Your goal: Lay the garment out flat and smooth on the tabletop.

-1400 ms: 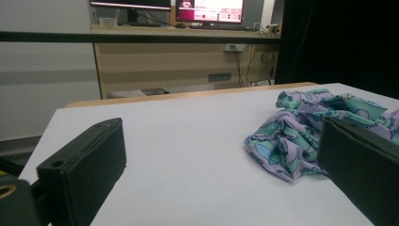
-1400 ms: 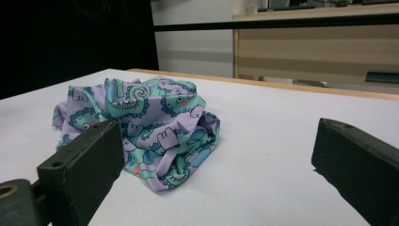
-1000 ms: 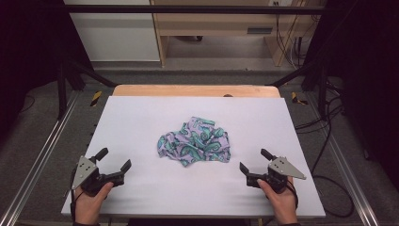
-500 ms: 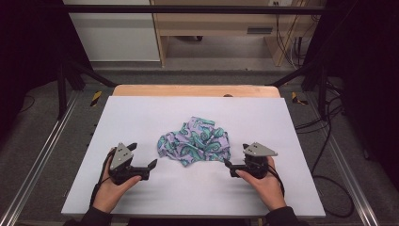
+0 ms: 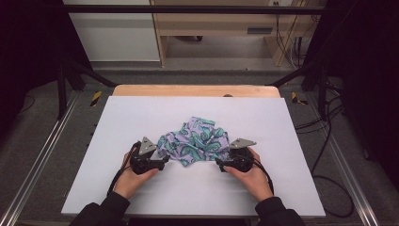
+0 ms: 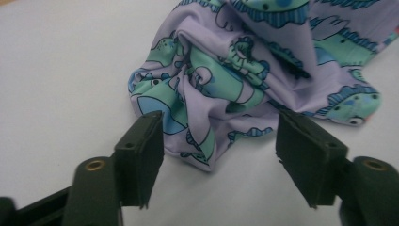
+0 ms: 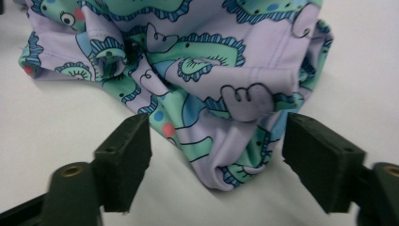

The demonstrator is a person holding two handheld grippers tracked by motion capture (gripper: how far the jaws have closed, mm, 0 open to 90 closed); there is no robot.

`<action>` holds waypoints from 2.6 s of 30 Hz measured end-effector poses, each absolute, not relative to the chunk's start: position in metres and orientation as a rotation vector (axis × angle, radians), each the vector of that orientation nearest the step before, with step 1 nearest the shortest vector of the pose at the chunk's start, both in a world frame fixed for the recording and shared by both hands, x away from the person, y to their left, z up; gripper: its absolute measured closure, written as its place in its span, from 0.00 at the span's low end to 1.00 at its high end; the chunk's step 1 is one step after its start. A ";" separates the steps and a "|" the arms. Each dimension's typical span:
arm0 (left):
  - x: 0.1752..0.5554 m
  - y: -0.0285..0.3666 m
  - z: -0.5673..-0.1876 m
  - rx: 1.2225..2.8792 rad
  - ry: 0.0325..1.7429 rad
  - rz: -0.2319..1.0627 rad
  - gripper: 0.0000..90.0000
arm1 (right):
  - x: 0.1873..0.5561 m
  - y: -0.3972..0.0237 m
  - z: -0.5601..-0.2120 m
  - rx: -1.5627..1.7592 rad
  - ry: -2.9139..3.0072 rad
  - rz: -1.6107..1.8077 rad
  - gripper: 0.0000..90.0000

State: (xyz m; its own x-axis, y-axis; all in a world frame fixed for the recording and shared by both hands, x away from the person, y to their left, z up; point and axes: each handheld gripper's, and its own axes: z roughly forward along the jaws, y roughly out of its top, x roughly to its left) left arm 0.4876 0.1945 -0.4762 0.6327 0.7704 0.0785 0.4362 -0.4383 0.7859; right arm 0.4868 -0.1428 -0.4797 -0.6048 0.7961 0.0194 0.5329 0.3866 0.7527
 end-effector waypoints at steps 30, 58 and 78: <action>0.455 0.191 -0.470 2.076 0.928 0.392 0.98 | 0.454 -0.151 -0.482 1.150 2.368 1.120 0.96; 0.398 0.187 -0.448 1.992 0.879 0.462 0.53 | 0.405 -0.172 -0.454 1.109 2.336 1.150 0.37; 0.389 0.150 -0.442 2.042 0.825 0.419 0.47 | 0.439 -0.095 -0.426 0.887 2.376 1.162 0.55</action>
